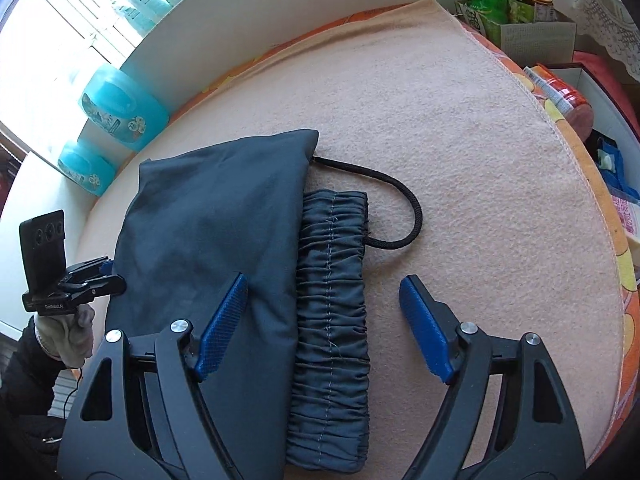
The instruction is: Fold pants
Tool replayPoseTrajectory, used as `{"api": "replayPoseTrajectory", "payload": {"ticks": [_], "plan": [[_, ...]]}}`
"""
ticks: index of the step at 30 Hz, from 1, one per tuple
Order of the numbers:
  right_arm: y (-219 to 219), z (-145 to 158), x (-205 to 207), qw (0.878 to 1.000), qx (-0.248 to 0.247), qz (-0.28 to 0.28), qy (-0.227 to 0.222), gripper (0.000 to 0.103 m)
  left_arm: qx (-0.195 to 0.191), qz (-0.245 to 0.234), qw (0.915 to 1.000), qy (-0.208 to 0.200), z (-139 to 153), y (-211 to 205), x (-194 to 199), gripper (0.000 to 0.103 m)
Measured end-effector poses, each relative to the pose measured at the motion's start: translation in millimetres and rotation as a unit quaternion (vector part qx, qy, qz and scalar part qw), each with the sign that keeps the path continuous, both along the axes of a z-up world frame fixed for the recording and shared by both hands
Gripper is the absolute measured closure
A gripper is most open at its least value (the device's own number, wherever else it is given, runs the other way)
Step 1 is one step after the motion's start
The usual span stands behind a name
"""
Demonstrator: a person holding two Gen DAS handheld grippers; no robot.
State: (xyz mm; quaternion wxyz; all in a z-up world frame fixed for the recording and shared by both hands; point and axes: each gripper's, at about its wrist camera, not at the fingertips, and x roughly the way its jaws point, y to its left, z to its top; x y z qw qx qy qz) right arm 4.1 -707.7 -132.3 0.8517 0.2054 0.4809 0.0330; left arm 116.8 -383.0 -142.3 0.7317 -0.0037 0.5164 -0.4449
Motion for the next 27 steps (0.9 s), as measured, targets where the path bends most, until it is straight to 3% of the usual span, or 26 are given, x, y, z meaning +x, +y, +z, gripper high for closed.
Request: {"api": "replayPoseTrajectory", "payload": {"ticks": [2,4,5,8,11,15,22,27], "plan": [[4,0,2,1.000,-0.002,0.012,-0.002,0.021,0.000,0.000,1.0000,-0.004,0,-2,-1,0.047],[11,0,4,1.000,-0.007,0.025,-0.003,0.027,0.003,0.000,0.9999,-0.010,0,-4,-3,0.047],[13,-1,5,0.999,-0.003,0.032,-0.002,0.038,0.004,-0.002,0.9999,-0.014,0,-4,-3,0.047],[15,-2,6,0.999,-0.012,0.032,-0.006,0.040,0.010,-0.004,0.9996,-0.026,0,-7,-6,0.047],[13,-2,4,1.000,-0.011,0.022,-0.013,0.048,0.014,-0.011,0.9990,-0.040,0,-10,-11,0.048],[10,-4,2,1.000,-0.010,0.010,-0.021,0.056,0.017,-0.012,0.9981,-0.058,0,-15,-15,0.064],[13,4,-4,0.999,-0.031,-0.001,-0.025,0.065,0.026,-0.025,0.9940,-0.103,2,-23,-25,0.077],[18,21,-11,0.998,-0.035,-0.004,-0.045,0.082,0.026,-0.030,0.9922,-0.118,2,-25,-29,0.082]]}}
